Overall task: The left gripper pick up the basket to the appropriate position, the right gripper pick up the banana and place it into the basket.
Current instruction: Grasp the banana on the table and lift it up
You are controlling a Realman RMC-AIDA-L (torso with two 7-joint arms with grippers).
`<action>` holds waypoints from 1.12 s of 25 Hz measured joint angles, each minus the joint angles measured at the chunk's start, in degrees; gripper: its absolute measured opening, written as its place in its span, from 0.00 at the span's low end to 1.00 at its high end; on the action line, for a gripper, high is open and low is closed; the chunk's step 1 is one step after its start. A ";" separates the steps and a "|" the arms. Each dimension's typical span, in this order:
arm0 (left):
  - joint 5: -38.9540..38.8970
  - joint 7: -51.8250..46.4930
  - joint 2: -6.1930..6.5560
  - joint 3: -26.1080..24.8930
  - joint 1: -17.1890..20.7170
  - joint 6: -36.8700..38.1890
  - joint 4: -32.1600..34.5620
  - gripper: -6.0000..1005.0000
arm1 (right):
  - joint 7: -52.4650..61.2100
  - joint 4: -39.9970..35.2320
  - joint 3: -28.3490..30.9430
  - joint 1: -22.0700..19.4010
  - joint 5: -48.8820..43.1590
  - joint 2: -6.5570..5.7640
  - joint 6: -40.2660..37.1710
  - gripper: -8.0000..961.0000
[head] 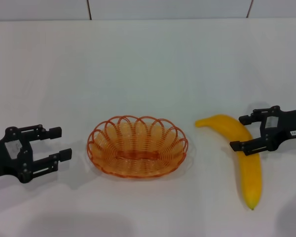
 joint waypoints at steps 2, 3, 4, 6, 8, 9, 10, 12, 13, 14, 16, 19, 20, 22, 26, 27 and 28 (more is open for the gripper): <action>0.04 0.00 0.01 0.00 0.00 0.03 0.00 0.58 | 0.08 0.03 -0.03 -0.01 -0.01 0.00 0.38 0.93; 0.05 0.00 0.02 0.00 0.00 0.04 0.00 0.58 | 0.09 0.04 0.04 0.02 -0.02 0.01 0.40 0.93; 0.05 0.00 0.04 0.00 0.00 0.05 0.00 0.58 | 0.10 0.04 0.13 0.06 -0.02 0.01 0.43 0.93; 0.05 0.00 0.09 0.00 0.00 0.09 0.00 0.58 | 0.30 -0.04 0.26 0.14 -0.04 -0.01 0.83 0.93; 0.06 0.00 0.09 0.00 0.00 0.14 0.00 0.58 | 0.87 -0.25 0.17 0.15 -0.21 -0.04 1.76 0.93; 0.08 0.00 0.09 0.00 0.00 0.16 0.00 0.58 | 1.23 -0.36 0.16 0.16 -0.48 -0.04 2.32 0.93; 0.09 0.00 0.09 0.00 0.00 0.16 0.00 0.58 | 1.49 -0.45 0.16 0.17 -0.78 -0.04 2.70 0.93; 0.10 0.00 0.09 0.00 0.00 0.16 0.00 0.58 | 2.01 -0.66 0.28 0.30 -1.35 -0.10 3.15 0.93; 0.10 0.00 0.09 0.00 0.02 0.17 0.00 0.58 | 2.23 -0.71 0.28 0.35 -1.45 -0.17 3.25 0.92; 0.10 0.00 0.09 0.00 0.04 0.18 0.00 0.58 | 2.39 -0.73 0.29 0.38 -1.50 -0.23 3.33 0.91; 0.10 0.00 0.09 0.00 0.06 0.20 0.00 0.58 | 2.51 -0.76 0.30 0.40 -1.51 -0.31 3.37 0.89; 0.09 0.00 0.09 0.00 0.07 0.20 0.00 0.58 | 2.54 -0.76 0.33 0.40 -1.51 -0.32 3.22 0.87; 0.08 0.00 0.09 0.00 0.08 0.21 0.00 0.58 | 2.54 -0.76 0.33 0.40 -1.51 -0.32 3.22 0.86; 0.04 0.00 0.09 0.00 0.08 0.21 0.00 0.58 | 2.80 -0.76 0.32 0.40 -1.51 -0.32 3.03 0.84; -0.05 0.00 0.09 0.00 0.07 0.20 0.00 0.58 | 3.62 -0.82 -0.02 0.46 -1.51 -0.30 2.88 0.81; -0.08 0.00 0.09 0.00 0.07 0.20 0.00 0.58 | 3.75 -0.82 -0.06 0.46 -1.50 -0.30 2.84 0.80; -0.10 0.00 0.09 0.00 0.07 0.20 0.00 0.58 | 3.82 -0.82 -0.08 0.46 -1.50 -0.29 2.80 0.79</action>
